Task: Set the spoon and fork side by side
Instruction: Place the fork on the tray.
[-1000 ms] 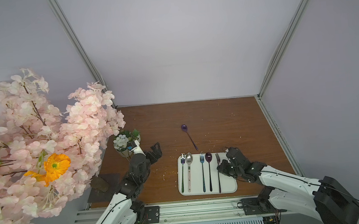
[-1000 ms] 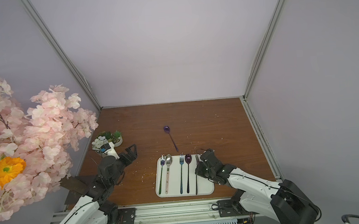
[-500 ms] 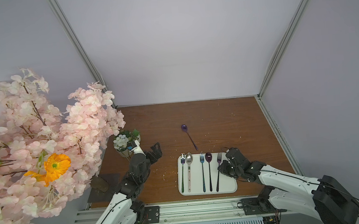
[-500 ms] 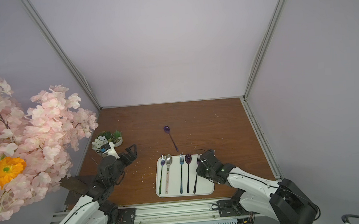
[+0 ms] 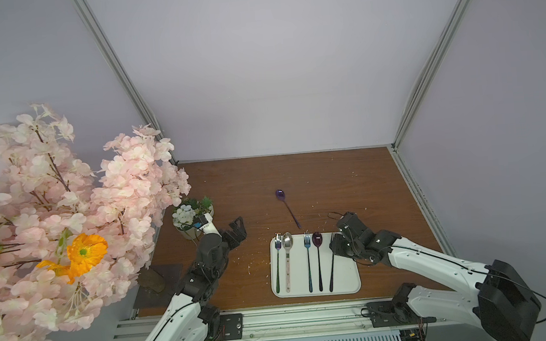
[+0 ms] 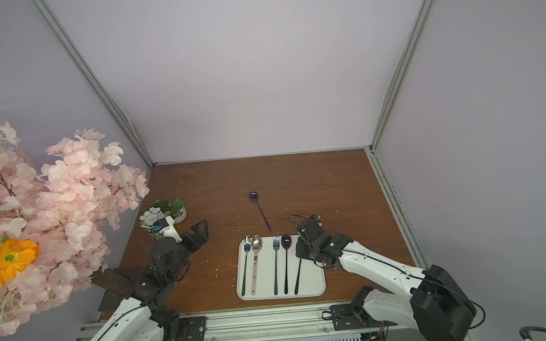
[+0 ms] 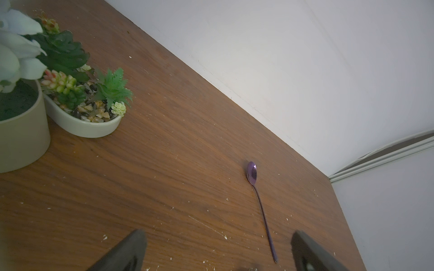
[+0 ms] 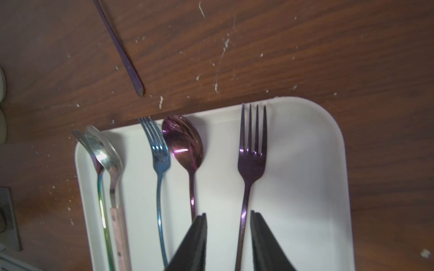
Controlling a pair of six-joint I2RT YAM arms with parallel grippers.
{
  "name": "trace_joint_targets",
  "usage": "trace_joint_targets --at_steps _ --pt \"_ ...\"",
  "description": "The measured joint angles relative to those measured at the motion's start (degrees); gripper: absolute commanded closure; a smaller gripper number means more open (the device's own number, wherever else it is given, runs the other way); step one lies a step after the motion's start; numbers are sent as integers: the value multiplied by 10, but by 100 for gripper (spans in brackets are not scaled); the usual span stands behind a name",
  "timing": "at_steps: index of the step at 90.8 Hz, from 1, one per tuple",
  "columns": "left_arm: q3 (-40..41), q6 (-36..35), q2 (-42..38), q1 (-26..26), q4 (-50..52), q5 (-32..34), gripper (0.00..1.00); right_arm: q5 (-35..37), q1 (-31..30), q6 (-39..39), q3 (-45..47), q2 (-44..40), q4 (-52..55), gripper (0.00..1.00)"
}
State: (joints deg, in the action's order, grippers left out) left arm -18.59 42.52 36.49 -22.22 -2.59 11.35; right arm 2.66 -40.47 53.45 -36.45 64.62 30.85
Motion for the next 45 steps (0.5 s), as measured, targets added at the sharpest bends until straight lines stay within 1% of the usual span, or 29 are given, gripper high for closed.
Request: trace_joint_targets --at_steps 7,14,27,45 --pt "0 0 0 0 0 0 1 16 -19 -7 -20 2 33 54" --pt "0 0 0 0 0 0 1 29 -46 -7 -27 12 66 52" --pt "0 0 0 0 0 0 1 38 -91 -5 -27 45 111 53" --pt "0 0 3 0 0 -4 1 38 -99 -8 -27 78 107 55"
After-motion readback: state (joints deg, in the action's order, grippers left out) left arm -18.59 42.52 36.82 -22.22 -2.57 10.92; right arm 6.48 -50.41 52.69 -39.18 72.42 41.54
